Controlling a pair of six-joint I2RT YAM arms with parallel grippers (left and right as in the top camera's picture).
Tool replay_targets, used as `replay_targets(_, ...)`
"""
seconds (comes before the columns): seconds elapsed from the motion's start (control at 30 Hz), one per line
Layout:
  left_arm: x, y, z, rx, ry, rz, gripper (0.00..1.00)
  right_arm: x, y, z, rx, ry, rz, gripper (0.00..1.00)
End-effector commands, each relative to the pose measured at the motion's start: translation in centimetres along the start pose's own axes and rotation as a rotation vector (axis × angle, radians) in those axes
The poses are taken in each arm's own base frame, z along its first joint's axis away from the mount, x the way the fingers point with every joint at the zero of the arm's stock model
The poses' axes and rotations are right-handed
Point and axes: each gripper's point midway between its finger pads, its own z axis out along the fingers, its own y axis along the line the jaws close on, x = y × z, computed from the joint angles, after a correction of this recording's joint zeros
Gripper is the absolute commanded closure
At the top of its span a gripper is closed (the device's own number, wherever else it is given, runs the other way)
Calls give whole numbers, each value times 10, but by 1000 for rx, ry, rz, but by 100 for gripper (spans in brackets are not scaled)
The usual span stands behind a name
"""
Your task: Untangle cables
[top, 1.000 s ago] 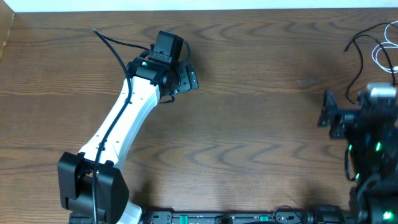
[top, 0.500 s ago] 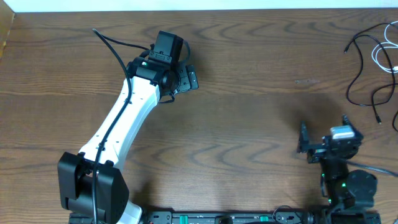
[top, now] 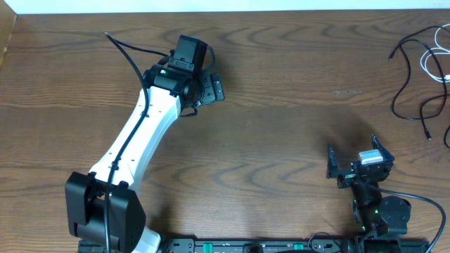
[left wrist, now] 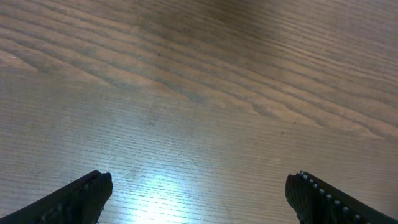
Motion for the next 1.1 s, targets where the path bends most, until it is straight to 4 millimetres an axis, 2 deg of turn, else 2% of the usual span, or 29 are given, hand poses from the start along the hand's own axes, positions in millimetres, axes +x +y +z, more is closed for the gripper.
replay_targets(0.0, -6, 0, -7, -1, -25, -3, 6, 0, 2, 0, -8, -6, -5, 1)
replay_targets(1.0, -7, 3, -7, -14, -32, 7, 6, 0, 2, 0, -8, -6, -5, 1)
replay_targets(1.07, -11, 5, -14, -21, -63, 24, 6, 0, 2, 0, -8, -6, -5, 1)
